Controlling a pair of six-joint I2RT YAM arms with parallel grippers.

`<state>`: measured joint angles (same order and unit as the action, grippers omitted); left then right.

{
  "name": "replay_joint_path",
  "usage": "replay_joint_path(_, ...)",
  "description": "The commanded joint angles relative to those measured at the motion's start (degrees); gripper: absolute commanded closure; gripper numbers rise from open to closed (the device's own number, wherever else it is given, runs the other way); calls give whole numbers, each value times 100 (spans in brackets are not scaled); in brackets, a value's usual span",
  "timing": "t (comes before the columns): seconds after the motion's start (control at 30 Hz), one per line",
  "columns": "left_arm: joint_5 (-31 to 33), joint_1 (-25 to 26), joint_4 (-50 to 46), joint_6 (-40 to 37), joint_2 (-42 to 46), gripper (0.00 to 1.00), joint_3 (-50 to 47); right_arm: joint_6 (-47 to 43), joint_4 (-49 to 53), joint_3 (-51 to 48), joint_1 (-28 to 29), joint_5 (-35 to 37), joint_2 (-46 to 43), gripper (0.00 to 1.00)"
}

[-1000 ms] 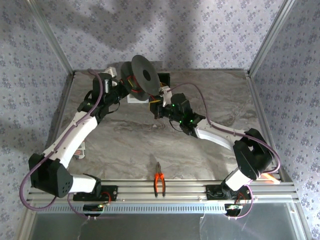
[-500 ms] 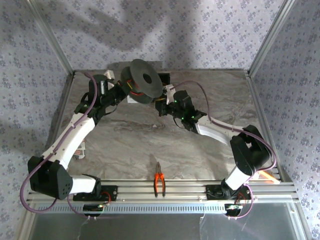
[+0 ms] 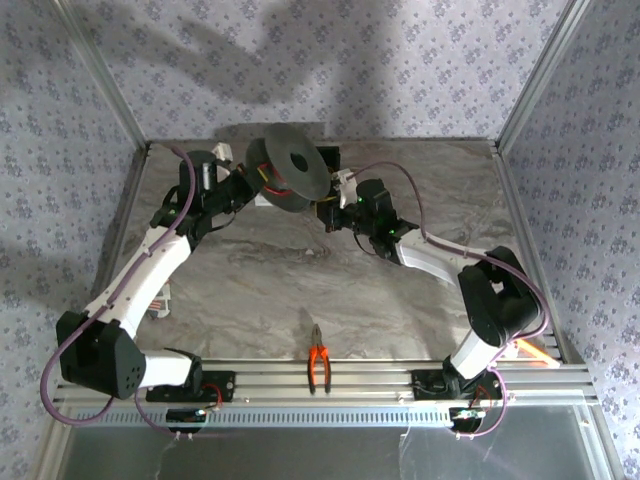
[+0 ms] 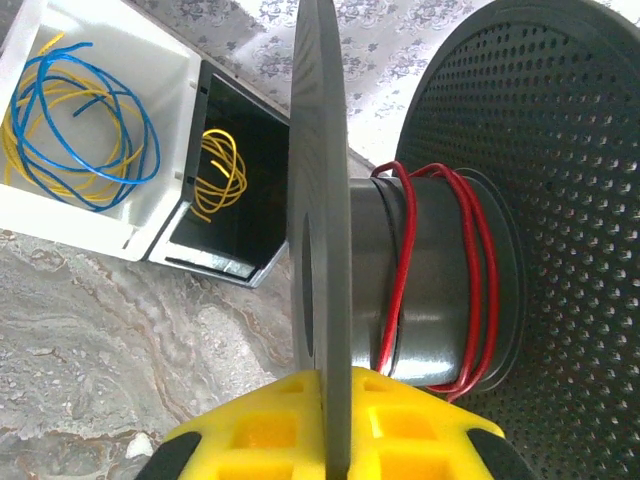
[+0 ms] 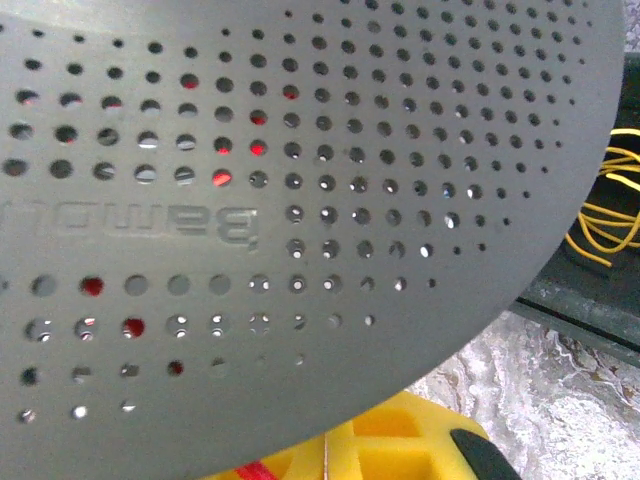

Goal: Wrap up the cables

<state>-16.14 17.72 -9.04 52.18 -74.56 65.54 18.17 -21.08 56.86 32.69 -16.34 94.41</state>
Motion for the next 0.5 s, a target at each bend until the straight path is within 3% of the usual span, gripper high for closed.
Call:
replay_joint_path(0.0, 1410, -734, 1770, 257, 506, 100, 443, 142, 1861, -575, -795, 1010, 428, 100)
replay_joint_path(0.2, 1395, -752, 1756, 231, 514, 100, 460, 49, 1857, -666, -966, 901, 405, 100)
replay_joint_path(0.33, 1119, -719, 1640, 114, 329, 100, 622, -143, 1666, -552, -877, 115, 144, 100)
replay_joint_path(0.47, 746, -541, 1308, -233, -9, 100, 989, -384, 1947, -79, -586, -187, -127, 98)
